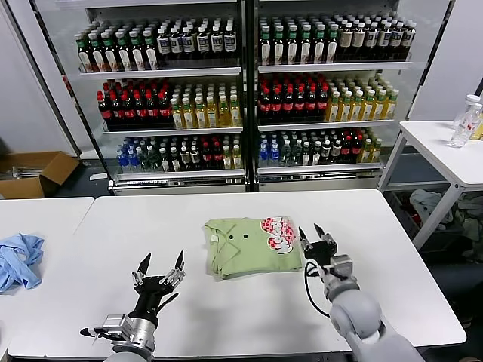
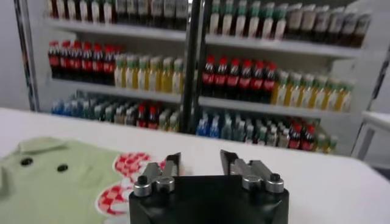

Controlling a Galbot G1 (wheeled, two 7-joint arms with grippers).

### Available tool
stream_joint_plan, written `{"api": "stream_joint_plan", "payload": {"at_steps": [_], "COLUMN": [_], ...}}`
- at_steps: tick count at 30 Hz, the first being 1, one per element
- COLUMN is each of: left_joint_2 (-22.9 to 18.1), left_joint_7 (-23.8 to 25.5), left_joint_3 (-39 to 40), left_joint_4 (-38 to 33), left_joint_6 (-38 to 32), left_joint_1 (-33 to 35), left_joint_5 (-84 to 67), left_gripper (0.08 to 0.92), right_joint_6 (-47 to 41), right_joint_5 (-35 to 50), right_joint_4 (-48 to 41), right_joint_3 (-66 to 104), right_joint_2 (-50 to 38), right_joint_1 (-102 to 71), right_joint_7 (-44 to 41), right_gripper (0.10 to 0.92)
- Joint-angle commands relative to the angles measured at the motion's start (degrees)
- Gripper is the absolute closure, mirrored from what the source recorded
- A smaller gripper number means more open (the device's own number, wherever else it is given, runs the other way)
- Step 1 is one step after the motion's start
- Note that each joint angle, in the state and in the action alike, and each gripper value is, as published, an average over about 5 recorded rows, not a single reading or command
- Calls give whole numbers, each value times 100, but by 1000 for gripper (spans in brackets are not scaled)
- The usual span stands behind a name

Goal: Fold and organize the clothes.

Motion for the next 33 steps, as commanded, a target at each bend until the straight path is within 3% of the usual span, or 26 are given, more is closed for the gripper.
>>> {"api": "stream_joint_plan", "payload": {"at_steps": [1, 11, 23, 33], "left_joint_2": [94, 204, 164, 418], "left_joint_7": [121, 224, 266, 249], "left_joint_3": [0, -68, -179, -315], "left_joint_4": [-128, -330, -429, -293], "left_joint_6": [-58, -46, -93, -25], "left_joint_1": [80, 152, 294, 284], "left_joint_5": [108, 158, 219, 412], "left_gripper": [177, 177, 177, 177], "right_joint_6": [703, 789, 804, 759], "right_joint_5": [-787, -731, -782, -887], "right_joint_4": [1424, 1721, 1753, 1684], "right_joint_3": [1110, 1444, 1410, 1305], "right_joint_2": [165, 258, 417, 394], "right_joint_1": [-1866, -2214, -2197, -2110], "right_joint_7": [-102, -131, 120, 37], "right_gripper": [491, 214, 203, 203]}}
